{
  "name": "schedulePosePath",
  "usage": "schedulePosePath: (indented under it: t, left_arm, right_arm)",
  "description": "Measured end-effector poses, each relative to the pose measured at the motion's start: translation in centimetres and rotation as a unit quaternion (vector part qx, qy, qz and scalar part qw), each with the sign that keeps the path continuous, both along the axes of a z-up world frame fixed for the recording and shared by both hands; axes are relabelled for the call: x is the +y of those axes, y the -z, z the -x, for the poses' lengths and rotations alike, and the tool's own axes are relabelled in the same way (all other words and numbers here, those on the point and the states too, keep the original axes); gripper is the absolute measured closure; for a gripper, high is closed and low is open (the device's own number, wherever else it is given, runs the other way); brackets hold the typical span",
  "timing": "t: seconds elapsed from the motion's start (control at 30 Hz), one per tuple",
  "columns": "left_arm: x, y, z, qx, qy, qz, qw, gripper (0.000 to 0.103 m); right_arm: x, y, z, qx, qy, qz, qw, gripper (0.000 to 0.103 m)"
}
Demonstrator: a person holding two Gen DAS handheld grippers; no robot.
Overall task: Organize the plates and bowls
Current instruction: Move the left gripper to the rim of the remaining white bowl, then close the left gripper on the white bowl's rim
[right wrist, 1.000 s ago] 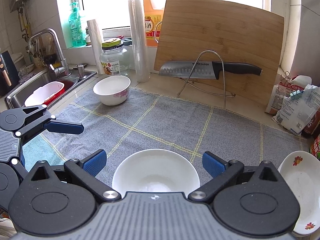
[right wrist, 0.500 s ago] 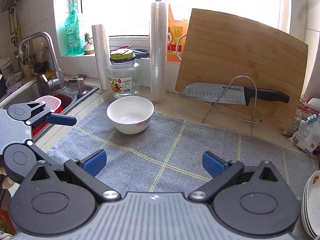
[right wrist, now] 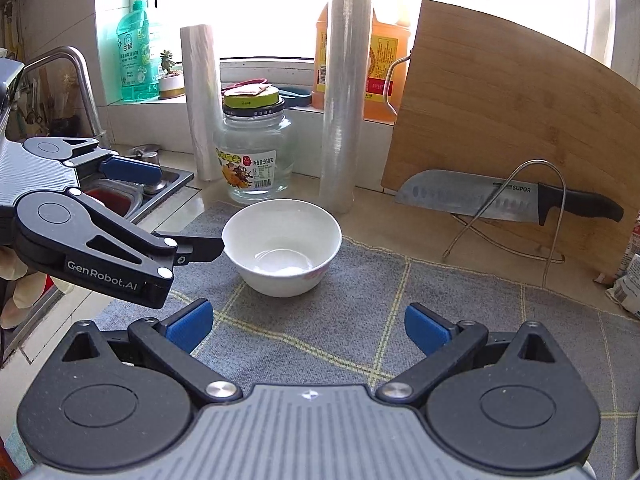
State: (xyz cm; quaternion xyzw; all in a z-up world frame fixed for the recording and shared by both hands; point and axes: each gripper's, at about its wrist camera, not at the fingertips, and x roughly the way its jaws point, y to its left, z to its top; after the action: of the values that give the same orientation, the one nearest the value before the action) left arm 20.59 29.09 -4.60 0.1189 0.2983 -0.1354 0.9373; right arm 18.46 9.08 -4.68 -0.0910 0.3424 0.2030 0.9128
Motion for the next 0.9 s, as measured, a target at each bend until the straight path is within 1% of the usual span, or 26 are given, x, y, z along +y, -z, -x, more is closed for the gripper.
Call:
schedulePosePath:
  t: [0.17, 0.4, 0.6, 0.73, 0.83, 0.9]
  left_arm:
    - [-0.1, 0.7, -2.8, 0.019, 0.019, 0.009, 0.9996, 0.005]
    - [0.1, 2.4, -7.1, 0.047, 0.032, 0.009, 0.9984, 0.005]
    - [-0.2, 3.6, -9.7, 0.068, 0.057, 0.003, 0.9960, 0.008]
    - [-0.2, 4.3, -10.8, 0.086, 0.072, 0.001, 0.9937, 0.016]
    - [0.0, 4.6, -11.3, 0.096, 0.077, 0.006, 0.9923, 0.022]
    - [0.1, 4.8, -11.5, 0.102, 0.082, 0.012, 0.9913, 0.023]
  right_arm:
    - [0.8, 0.7, -1.1, -0.001, 0.002, 0.003, 1.000, 0.000]
    - [1.7, 2.0, -3.1, 0.014, 0.012, 0.004, 1.000, 0.000]
    - [3.1, 3.4, -5.0, 0.028, 0.001, 0.019, 0.999, 0.000]
    - [4.1, 4.0, -6.0, 0.035, -0.011, 0.025, 0.999, 0.000]
    - [4.7, 4.4, -6.7, 0.036, -0.019, 0.035, 0.999, 0.000]
    - [5.1, 4.7, -7.1, 0.037, -0.024, 0.038, 0.998, 0.000]
